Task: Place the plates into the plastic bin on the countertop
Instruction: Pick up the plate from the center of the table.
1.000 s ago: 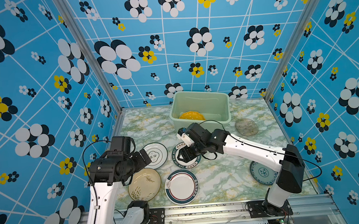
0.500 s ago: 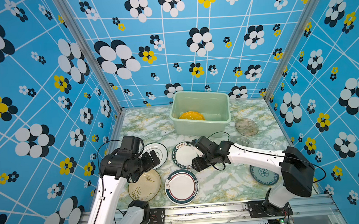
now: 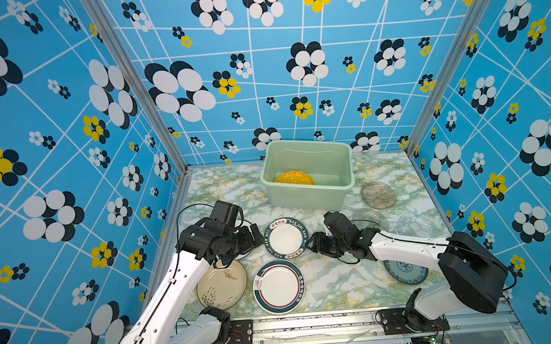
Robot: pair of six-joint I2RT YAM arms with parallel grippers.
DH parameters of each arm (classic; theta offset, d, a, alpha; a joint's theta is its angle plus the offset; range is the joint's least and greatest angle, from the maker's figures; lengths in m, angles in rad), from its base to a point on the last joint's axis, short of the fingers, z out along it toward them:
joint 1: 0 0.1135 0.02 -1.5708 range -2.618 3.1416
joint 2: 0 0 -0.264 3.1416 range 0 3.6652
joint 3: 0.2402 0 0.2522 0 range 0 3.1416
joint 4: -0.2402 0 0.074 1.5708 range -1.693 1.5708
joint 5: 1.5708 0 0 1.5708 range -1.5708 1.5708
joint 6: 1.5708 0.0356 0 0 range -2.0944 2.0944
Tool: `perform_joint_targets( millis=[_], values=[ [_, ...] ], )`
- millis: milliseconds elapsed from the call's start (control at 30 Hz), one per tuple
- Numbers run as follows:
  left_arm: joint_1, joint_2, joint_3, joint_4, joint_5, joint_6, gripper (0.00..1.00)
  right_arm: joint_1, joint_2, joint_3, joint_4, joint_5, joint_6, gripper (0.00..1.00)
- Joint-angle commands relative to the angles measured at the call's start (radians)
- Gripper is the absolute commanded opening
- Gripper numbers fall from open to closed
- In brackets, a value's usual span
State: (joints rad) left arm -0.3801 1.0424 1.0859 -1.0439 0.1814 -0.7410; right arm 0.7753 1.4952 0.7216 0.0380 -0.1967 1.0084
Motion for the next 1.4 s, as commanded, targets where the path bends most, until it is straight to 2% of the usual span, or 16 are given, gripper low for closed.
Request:
perform_joint_targets(
  millis=[0, 233, 567, 667, 800, 1100, 1367],
  values=[
    [-0.008, 0.015, -0.013, 0.085, 0.041, -0.006, 0.99, -0.018, 0.041, -0.047, 0.244, -0.020, 0.178, 0.61],
    [-0.009, 0.052, -0.009, 0.135, 0.076, 0.014, 0.99, -0.032, 0.190, -0.109, 0.510, -0.026, 0.294, 0.58],
    [-0.008, 0.081, -0.014, 0.157, 0.089, 0.012, 0.99, -0.051, 0.348, -0.093, 0.648, -0.077, 0.330, 0.50],
    [-0.009, 0.082, -0.013, 0.160, 0.087, 0.004, 0.99, -0.056, 0.389, -0.094, 0.688, -0.091, 0.344, 0.43],
    [-0.009, 0.093, 0.003, 0.150, 0.087, 0.005, 0.99, -0.059, 0.416, -0.097, 0.709, -0.099, 0.347, 0.28],
    [-0.009, 0.102, 0.029, 0.151, 0.088, 0.012, 0.99, -0.062, 0.344, -0.111, 0.606, -0.085, 0.286, 0.00],
    [-0.009, 0.079, 0.031, 0.181, 0.110, 0.018, 0.99, -0.063, 0.108, -0.101, 0.300, -0.009, 0.190, 0.00]
  ],
)
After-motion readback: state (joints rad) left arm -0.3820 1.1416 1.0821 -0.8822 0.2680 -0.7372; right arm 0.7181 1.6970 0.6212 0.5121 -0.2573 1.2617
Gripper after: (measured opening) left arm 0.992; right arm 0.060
